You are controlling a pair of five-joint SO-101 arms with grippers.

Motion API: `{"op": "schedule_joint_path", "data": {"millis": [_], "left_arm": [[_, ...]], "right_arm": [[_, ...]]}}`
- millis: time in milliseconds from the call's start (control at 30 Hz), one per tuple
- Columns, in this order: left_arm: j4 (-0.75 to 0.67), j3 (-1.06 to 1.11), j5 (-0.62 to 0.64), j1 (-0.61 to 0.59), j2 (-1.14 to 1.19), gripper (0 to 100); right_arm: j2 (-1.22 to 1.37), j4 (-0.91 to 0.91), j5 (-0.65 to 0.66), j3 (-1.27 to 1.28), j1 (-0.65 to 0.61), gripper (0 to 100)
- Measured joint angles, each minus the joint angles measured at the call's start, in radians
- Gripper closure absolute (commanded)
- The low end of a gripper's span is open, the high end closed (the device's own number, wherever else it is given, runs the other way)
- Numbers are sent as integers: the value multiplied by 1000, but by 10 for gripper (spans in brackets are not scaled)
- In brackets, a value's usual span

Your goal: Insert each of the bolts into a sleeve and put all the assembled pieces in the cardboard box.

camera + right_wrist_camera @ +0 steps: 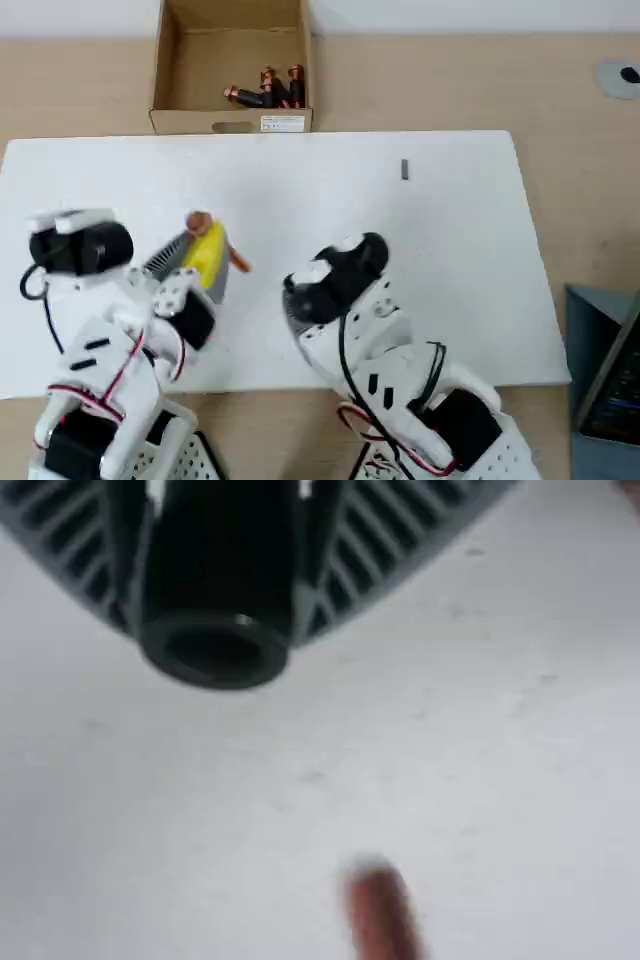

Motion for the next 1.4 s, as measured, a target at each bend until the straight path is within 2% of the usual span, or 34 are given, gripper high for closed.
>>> {"op": "schedule_joint_path", "data": {"millis": [167,333,600,1167,1400], "left_arm": [[0,28,100,51,-61,998],[0,28,149,63,-64,998],[3,28,155,63,-64,999],[199,-23,150,180,-69,999],[239,-21,110,221,-72,980]], "right_arm": [[0,-35,0,35,-55,990],[0,-57,63,43,-72,990],[0,-83,129,46,-77,990],[2,-81,153,52,-81,990],[3,-80,209,55,-84,990]]}}
